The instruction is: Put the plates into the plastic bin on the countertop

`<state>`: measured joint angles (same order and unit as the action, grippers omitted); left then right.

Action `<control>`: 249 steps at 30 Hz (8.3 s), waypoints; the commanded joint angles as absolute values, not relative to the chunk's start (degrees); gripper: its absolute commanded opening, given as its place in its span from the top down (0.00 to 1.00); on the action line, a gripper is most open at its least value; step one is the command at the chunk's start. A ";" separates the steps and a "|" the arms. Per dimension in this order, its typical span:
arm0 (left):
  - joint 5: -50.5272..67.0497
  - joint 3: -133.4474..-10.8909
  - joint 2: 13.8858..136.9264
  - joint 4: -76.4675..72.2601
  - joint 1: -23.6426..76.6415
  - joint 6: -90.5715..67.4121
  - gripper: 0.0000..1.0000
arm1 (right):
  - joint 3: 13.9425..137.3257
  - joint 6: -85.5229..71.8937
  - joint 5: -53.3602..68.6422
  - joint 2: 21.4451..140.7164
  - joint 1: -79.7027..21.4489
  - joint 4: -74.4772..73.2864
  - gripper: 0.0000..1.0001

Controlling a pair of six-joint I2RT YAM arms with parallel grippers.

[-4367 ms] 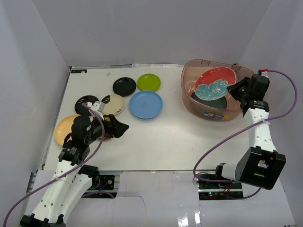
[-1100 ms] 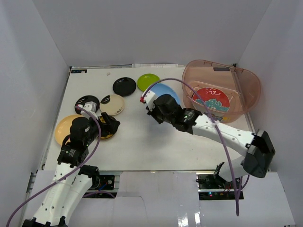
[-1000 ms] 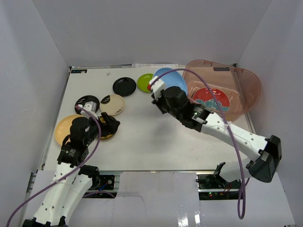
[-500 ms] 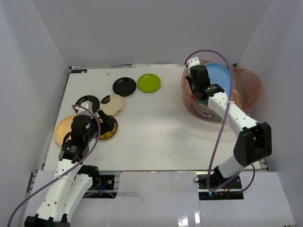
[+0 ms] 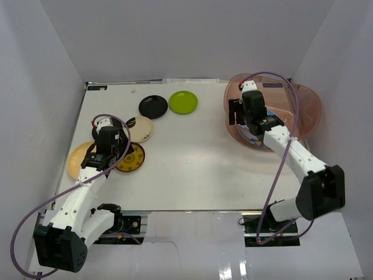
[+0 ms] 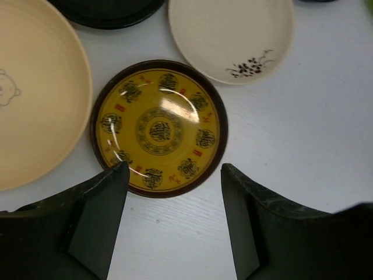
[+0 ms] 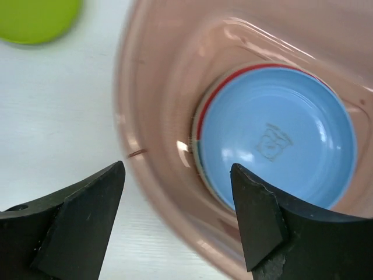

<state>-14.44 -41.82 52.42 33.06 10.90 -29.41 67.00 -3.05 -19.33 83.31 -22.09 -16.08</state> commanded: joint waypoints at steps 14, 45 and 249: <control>-23.21 -50.01 73.46 27.35 0.00 -24.97 0.49 | 37.18 -10.73 2.81 58.28 -36.74 6.06 0.25; -19.36 -53.25 66.13 33.48 2.52 -21.45 1.00 | 38.84 -15.29 13.62 61.69 -42.45 8.61 0.17; 25.57 -27.08 46.69 0.79 -19.43 -54.23 1.00 | 63.52 -41.82 -0.54 105.06 -46.58 17.58 0.22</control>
